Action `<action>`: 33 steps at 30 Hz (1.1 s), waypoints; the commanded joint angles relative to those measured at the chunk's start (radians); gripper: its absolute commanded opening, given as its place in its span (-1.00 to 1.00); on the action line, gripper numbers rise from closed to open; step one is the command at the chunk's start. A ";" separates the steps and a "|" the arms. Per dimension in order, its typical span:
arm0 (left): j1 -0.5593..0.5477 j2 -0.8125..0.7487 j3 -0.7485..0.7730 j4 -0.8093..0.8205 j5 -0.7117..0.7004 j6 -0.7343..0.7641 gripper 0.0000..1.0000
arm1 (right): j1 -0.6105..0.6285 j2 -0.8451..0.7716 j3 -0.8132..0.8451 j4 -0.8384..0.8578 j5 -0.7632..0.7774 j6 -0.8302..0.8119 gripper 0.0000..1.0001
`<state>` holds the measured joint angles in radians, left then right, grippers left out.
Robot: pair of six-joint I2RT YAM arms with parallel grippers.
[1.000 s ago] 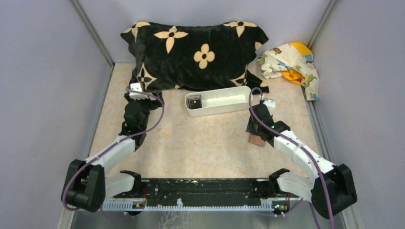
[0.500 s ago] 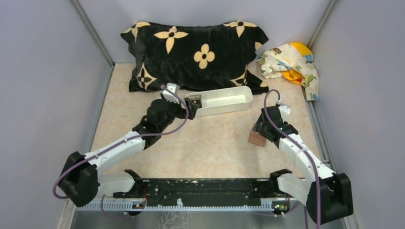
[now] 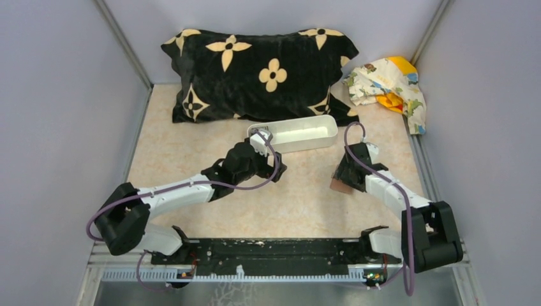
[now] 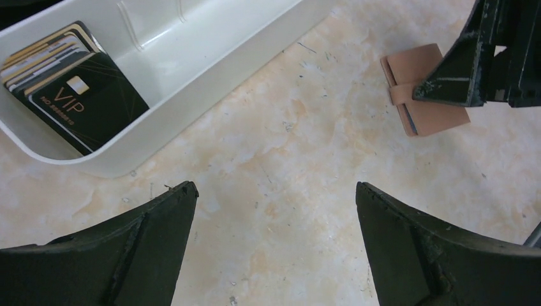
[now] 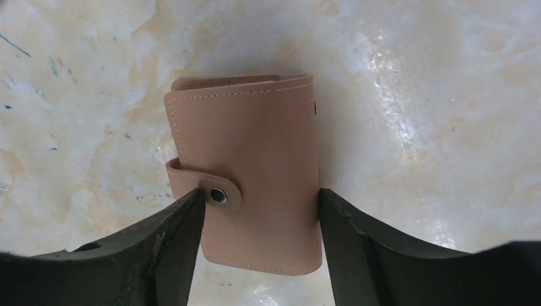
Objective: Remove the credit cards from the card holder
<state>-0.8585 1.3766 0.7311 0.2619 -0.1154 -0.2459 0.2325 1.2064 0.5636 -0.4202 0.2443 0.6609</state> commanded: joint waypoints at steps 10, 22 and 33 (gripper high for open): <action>-0.034 -0.020 0.010 -0.044 -0.092 0.021 1.00 | 0.095 0.068 -0.019 0.159 -0.203 -0.090 -0.33; -0.033 -0.024 0.003 -0.051 -0.113 0.008 1.00 | 0.372 0.035 -0.032 0.160 -0.238 -0.062 -0.44; -0.031 -0.017 -0.134 0.140 -0.008 -0.107 0.49 | 0.424 -0.045 0.048 0.104 -0.197 -0.097 0.30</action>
<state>-0.8883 1.3464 0.6334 0.2974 -0.1577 -0.2741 0.6518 1.2346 0.5468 -0.2646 0.0101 0.5945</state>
